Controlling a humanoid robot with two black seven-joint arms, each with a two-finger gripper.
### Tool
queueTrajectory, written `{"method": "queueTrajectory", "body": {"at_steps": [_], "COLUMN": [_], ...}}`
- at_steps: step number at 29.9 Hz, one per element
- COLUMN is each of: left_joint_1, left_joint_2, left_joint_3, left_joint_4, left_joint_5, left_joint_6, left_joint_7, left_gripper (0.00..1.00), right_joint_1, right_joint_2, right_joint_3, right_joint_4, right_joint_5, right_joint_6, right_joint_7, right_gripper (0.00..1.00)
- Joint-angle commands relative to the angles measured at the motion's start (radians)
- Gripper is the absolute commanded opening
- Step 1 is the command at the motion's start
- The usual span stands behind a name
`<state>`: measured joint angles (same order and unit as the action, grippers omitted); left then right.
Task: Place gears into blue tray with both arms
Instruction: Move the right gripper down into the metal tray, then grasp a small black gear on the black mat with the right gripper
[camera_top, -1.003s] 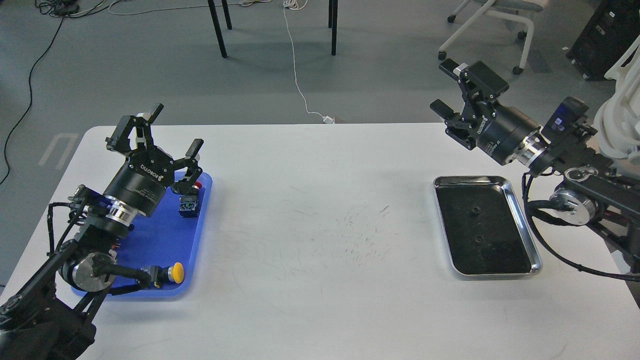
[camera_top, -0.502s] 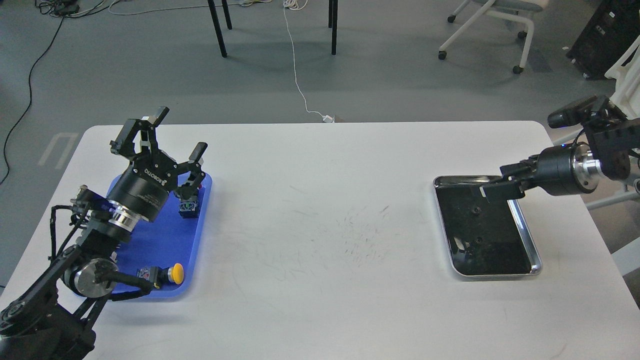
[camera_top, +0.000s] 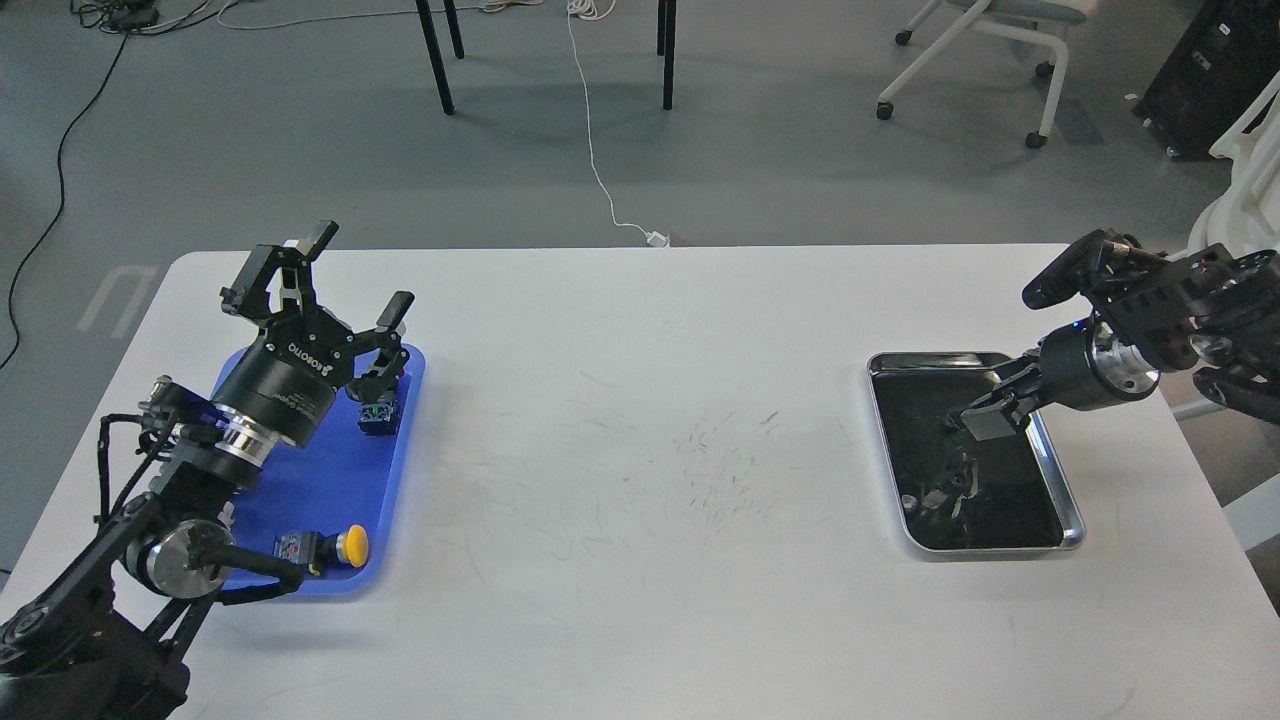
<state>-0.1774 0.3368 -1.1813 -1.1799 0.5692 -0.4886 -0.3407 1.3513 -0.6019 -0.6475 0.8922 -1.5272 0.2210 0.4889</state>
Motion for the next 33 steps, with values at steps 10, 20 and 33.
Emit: {"method": "queueTrajectory", "body": {"at_steps": [10, 20, 33], "left_joint_1": [0.001, 0.004, 0.004], "left_joint_2": [-0.002, -0.005, -0.004], "left_joint_3": [0.000, 0.000, 0.000], "left_joint_4": [0.000, 0.000, 0.000], "left_joint_5": [0.000, 0.000, 0.000], "left_joint_6": [0.000, 0.000, 0.000], "left_joint_7": [0.000, 0.000, 0.000], "left_gripper": [0.99, 0.99, 0.99], "right_joint_1": [-0.070, -0.115, -0.130], "right_joint_2": [0.074, 0.109, 0.117], "right_joint_3": [-0.003, -0.003, -0.004], "right_joint_4": [-0.096, -0.160, -0.180], "right_joint_5": [0.006, 0.006, 0.009], "right_joint_6": [-0.034, -0.048, -0.055], "right_joint_7": [0.000, 0.000, 0.000], "right_gripper": [0.59, 0.59, 0.30]}}
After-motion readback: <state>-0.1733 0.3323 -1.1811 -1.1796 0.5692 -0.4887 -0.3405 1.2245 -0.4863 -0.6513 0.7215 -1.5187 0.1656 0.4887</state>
